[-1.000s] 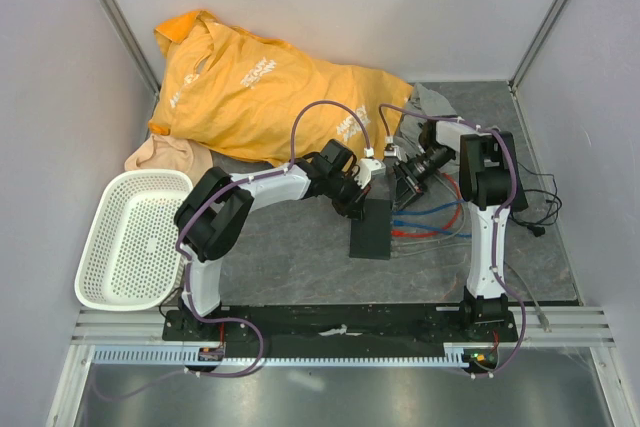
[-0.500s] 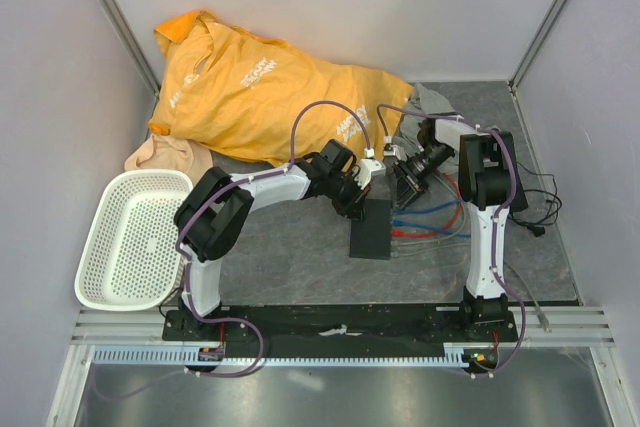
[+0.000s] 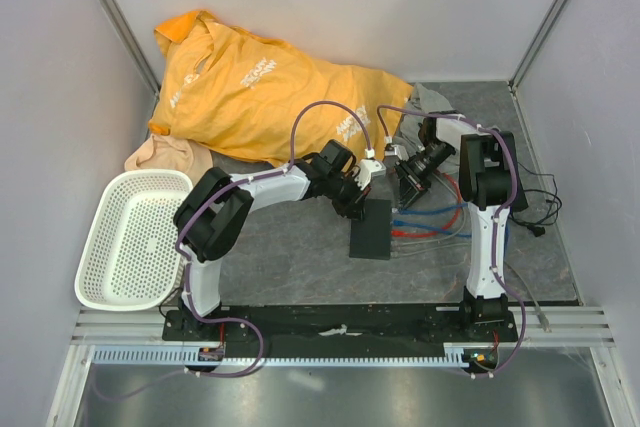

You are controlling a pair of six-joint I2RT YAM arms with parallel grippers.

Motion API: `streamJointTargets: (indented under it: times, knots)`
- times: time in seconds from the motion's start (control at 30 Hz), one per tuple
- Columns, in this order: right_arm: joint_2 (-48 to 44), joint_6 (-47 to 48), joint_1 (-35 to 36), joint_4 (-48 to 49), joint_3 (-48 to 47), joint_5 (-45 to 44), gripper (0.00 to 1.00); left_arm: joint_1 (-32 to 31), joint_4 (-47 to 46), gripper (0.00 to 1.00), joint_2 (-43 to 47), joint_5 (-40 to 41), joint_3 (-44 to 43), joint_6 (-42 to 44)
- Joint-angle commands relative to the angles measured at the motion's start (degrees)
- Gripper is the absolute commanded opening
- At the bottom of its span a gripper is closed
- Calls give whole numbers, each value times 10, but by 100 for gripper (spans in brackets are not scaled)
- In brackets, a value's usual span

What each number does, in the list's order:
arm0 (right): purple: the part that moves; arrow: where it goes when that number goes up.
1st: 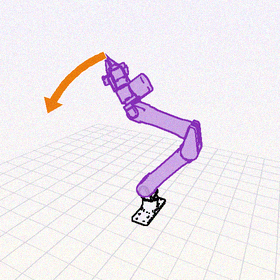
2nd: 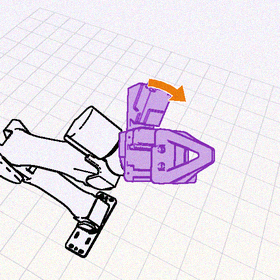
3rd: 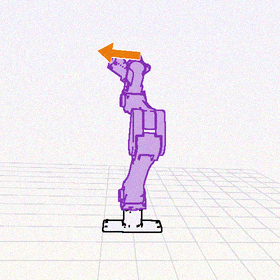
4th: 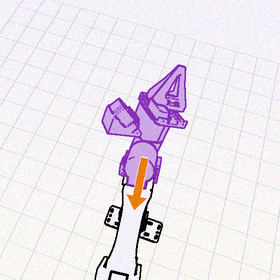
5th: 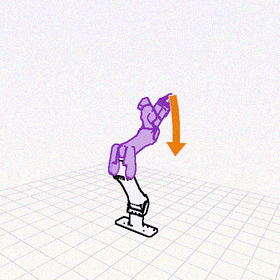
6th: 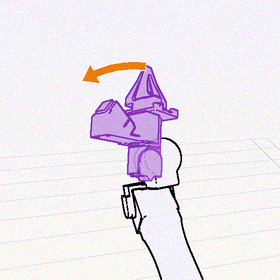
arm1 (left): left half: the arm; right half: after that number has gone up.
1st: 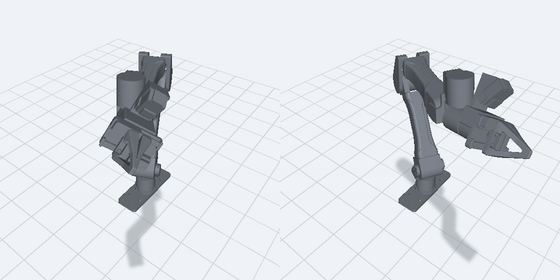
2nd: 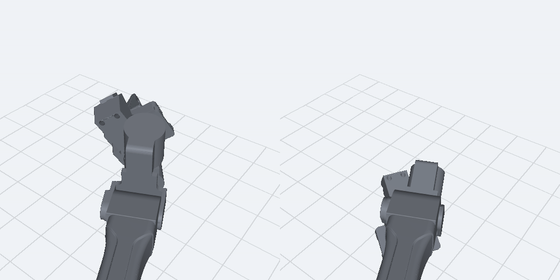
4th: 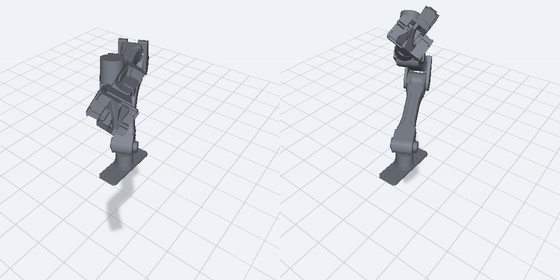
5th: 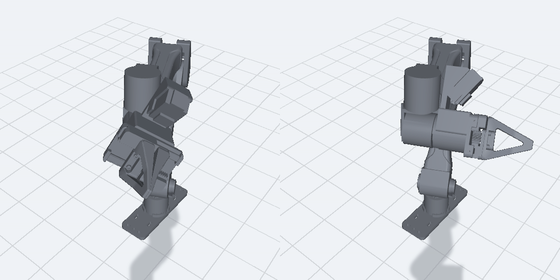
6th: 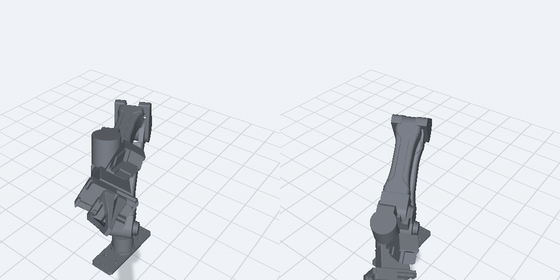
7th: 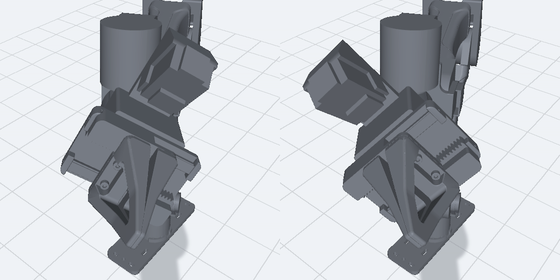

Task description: Pull the plug from the switch port

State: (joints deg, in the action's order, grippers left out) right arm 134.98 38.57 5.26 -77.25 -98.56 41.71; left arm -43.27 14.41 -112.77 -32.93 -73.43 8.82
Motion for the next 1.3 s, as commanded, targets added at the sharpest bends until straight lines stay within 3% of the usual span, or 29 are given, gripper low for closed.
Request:
streamJointTargets:
  times: [0.0, 0.2, 0.63, 1.13, 1.27]
  knots:
    - [21, 34, -5, 109, -11, -96, 0, -7, 38, 1, -10, 38, 22, 39]
    - [-20, 46, -5, 105, -16, -60, 0, -8, 42, 2, -13, 42, 24, 51]
    - [-37, 31, -4, 146, 3, -102, 1, -17, 42, 2, -32, 80, 12, 102]
    - [-173, 30, -4, 124, -49, -39, 0, -18, 45, 2, -30, 59, 18, 126]
    - [-231, -15, -5, 182, -29, -54, 0, -19, 67, 2, -29, 57, 12, 171]
